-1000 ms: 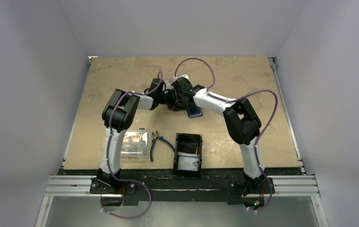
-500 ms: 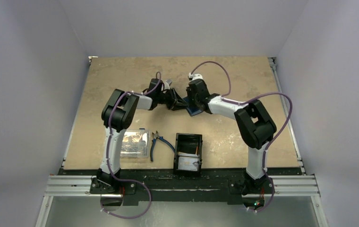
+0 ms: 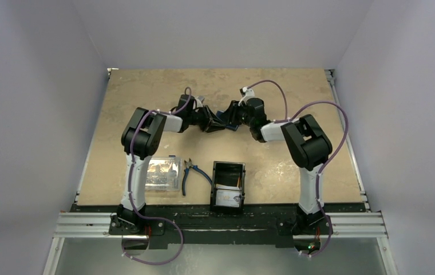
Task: Put the credit cards into the card holder
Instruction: Close the card holder at the center of the board.
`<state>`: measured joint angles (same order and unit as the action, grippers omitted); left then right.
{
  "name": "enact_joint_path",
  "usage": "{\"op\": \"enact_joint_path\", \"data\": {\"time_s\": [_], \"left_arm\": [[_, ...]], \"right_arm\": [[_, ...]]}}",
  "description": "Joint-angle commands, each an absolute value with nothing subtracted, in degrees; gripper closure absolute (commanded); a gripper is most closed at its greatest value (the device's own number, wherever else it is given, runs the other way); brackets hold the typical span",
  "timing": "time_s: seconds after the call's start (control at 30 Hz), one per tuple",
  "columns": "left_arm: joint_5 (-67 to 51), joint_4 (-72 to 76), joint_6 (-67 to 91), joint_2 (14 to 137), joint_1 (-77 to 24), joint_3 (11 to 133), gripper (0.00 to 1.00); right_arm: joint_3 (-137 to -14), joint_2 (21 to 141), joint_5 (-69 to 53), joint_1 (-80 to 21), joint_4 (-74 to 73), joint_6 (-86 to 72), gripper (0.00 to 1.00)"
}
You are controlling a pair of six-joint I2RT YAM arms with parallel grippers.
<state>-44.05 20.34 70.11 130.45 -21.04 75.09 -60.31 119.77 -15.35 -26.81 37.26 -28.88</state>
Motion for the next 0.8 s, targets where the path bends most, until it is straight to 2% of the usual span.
{"op": "enact_joint_path", "data": {"time_s": [0.0, 0.07, 0.13, 0.33, 0.53, 0.7, 0.77], "left_arm": [[-44.2, 19.8, 60.6, 125.8, -26.8, 77.5, 1.00], [-43.0, 17.0, 58.2, 123.9, -26.5, 77.7, 1.00], [-42.5, 14.7, 56.4, 123.1, -26.3, 78.2, 0.98], [-43.2, 12.5, 54.9, 123.5, -25.8, 78.4, 0.77], [-43.6, 11.7, 53.9, 123.3, -25.8, 78.4, 0.60], [-44.2, 12.0, 54.3, 123.5, -25.7, 79.4, 0.56], [-43.9, 11.8, 54.3, 123.8, -25.8, 79.9, 0.55]], "right_arm": [[-58.3, 120.7, -39.8, -31.9, 2.4, -31.0, 0.61], [-61.7, 117.8, -38.0, -31.0, -2.8, -27.8, 0.59], [-65.7, 114.9, -36.6, -30.0, -7.3, -25.2, 0.53], [-75.1, 107.7, -32.9, -26.2, -16.4, -20.2, 0.41], [-74.9, 105.5, -30.5, -20.0, -19.8, -15.0, 0.41], [-71.5, 104.7, -38.5, -16.2, -14.4, -16.8, 0.39], [-71.5, 104.6, -36.7, -15.2, -14.3, -16.8, 0.39]]}}
